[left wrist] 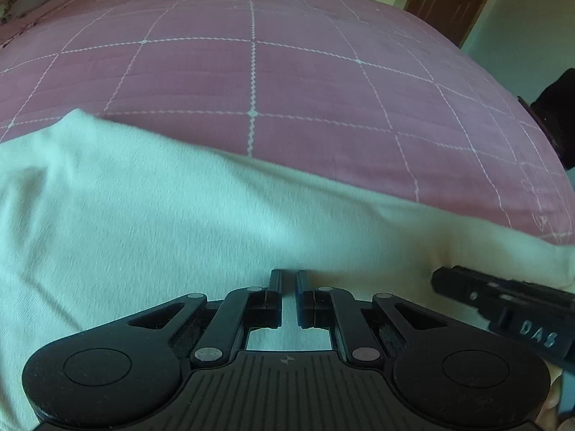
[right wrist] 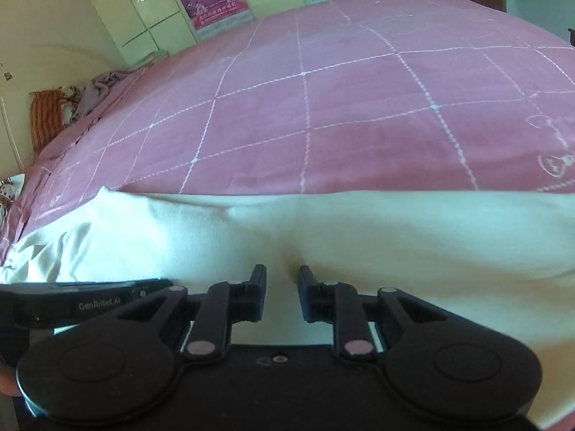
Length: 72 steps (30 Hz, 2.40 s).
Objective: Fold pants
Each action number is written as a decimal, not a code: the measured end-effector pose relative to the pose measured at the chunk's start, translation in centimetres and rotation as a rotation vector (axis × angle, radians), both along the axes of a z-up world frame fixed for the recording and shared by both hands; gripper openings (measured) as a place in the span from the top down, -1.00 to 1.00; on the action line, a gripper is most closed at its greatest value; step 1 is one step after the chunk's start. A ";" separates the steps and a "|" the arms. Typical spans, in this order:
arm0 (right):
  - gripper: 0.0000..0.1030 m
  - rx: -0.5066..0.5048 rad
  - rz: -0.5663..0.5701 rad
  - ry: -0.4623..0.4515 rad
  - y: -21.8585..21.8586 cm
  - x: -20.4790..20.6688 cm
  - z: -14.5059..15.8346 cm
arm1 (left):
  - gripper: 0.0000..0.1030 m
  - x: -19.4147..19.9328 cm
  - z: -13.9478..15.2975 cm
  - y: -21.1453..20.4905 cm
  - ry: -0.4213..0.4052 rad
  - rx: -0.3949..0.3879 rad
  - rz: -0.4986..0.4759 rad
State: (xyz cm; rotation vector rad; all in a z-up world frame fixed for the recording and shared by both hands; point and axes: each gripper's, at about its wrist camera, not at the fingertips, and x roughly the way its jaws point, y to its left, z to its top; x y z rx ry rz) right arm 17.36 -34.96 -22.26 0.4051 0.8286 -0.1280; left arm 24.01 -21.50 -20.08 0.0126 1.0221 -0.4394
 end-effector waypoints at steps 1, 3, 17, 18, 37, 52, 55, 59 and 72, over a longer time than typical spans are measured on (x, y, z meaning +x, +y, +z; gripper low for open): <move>0.63 -0.014 0.008 0.009 0.2 0.9 -0.4 | 0.84 0.8 -0.1 -0.5 -0.012 0.004 0.001; 0.70 -0.086 0.027 0.018 0.6 2.5 -1.1 | 0.85 2.0 -0.2 -1.5 -0.034 0.016 -0.003; 0.67 -0.053 -0.011 -0.034 -0.4 2.6 0.6 | 0.84 -0.2 1.6 0.3 -0.041 -0.038 -0.025; 0.66 -0.066 0.006 -0.039 0.0 1.4 1.1 | 0.84 -1.6 1.7 1.1 -0.036 -0.047 -0.030; 0.60 -0.163 -0.091 0.011 -1.2 -8.1 1.0 | 0.83 -9.8 1.1 2.1 -0.030 -0.002 -0.057; 0.64 -0.281 -0.243 0.058 -8.3 -14.1 -0.5 | 0.74 -12.9 1.5 1.7 -0.068 0.036 -0.068; 0.89 -0.254 -0.304 0.046 -10.4 -15.1 -0.5 | 0.74 -12.6 2.3 2.0 -0.044 0.036 -0.039; 0.39 -0.197 -0.343 -0.013 -10.0 -15.8 1.3 | 0.73 -12.7 3.2 -0.2 -0.026 -0.006 -0.046; 0.38 -0.330 -0.225 0.062 -6.9 -13.3 -1.1 | 0.70 -14.7 1.6 -7.9 -0.073 0.085 -0.098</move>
